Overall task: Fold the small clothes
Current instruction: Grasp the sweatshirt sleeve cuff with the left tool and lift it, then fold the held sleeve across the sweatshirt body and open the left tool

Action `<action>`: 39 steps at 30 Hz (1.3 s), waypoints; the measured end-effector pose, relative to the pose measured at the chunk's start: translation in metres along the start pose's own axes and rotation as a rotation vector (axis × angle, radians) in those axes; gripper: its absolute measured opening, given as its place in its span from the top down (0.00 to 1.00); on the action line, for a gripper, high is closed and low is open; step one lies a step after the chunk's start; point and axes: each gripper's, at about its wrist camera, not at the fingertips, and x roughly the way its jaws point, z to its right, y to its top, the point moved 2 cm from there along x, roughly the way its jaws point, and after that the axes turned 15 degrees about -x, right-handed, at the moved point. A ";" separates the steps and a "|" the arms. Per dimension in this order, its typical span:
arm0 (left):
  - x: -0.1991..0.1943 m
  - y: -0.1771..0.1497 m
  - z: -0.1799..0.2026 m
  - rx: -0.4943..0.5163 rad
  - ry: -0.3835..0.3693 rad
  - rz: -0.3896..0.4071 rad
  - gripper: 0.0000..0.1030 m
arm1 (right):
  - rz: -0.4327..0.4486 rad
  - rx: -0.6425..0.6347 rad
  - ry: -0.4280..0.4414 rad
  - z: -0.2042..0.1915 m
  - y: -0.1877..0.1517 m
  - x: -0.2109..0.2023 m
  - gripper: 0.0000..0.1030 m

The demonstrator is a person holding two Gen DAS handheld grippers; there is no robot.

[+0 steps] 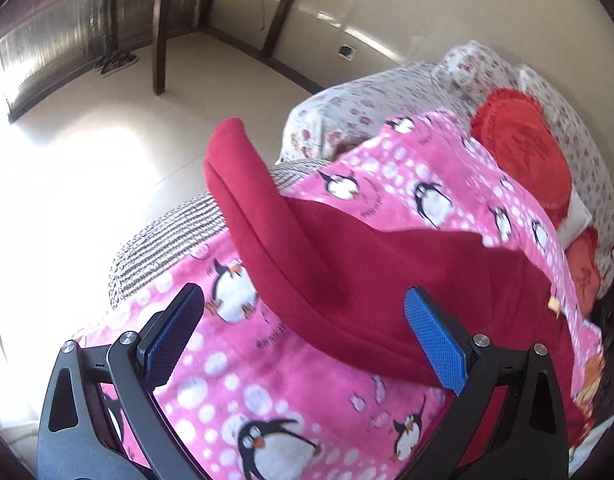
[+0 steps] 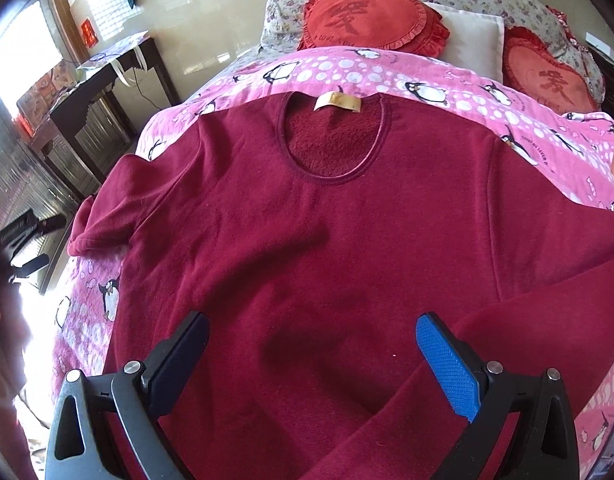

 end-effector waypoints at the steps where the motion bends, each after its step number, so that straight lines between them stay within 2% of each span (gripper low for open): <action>1: 0.007 0.010 -0.008 -0.044 0.000 -0.015 0.09 | -0.003 -0.004 0.003 -0.001 0.000 0.001 0.00; 6: 0.038 0.049 -0.039 -0.217 -0.031 -0.062 0.18 | -0.024 -0.015 0.011 -0.006 0.002 0.008 0.00; 11: 0.066 0.063 -0.049 -0.268 -0.040 -0.107 0.26 | -0.044 -0.007 0.020 -0.007 0.002 0.016 0.00; 13: 0.071 0.066 -0.049 -0.271 -0.038 -0.093 0.28 | -0.049 -0.007 0.022 -0.007 0.002 0.018 0.00; 15: 0.075 0.068 -0.047 -0.251 -0.032 -0.086 0.41 | -0.052 -0.009 0.022 -0.008 0.001 0.019 0.00; 17: 0.078 0.069 -0.044 -0.223 -0.019 -0.086 0.70 | -0.056 -0.008 0.022 -0.007 0.000 0.021 0.00; 19: 0.076 0.067 -0.040 -0.192 -0.015 -0.090 0.88 | -0.061 -0.003 0.021 -0.005 -0.001 0.023 0.00; 22: 0.056 0.064 -0.030 -0.171 -0.059 -0.068 0.90 | -0.065 0.010 0.025 -0.001 -0.003 0.027 0.00; 24: 0.033 0.061 -0.016 -0.142 -0.122 -0.051 0.90 | -0.062 0.024 0.026 0.005 -0.006 0.027 0.00; 29: -0.028 0.038 0.051 -0.028 -0.280 -0.039 0.90 | -0.043 0.081 0.022 0.025 -0.010 0.018 0.00; 34: -0.063 -0.013 0.139 0.138 -0.410 -0.090 0.90 | -0.050 0.094 -0.020 0.044 -0.019 0.009 0.00; 39: -0.079 -0.097 0.216 0.320 -0.489 -0.167 0.90 | -0.073 0.108 -0.077 0.071 -0.044 -0.004 0.00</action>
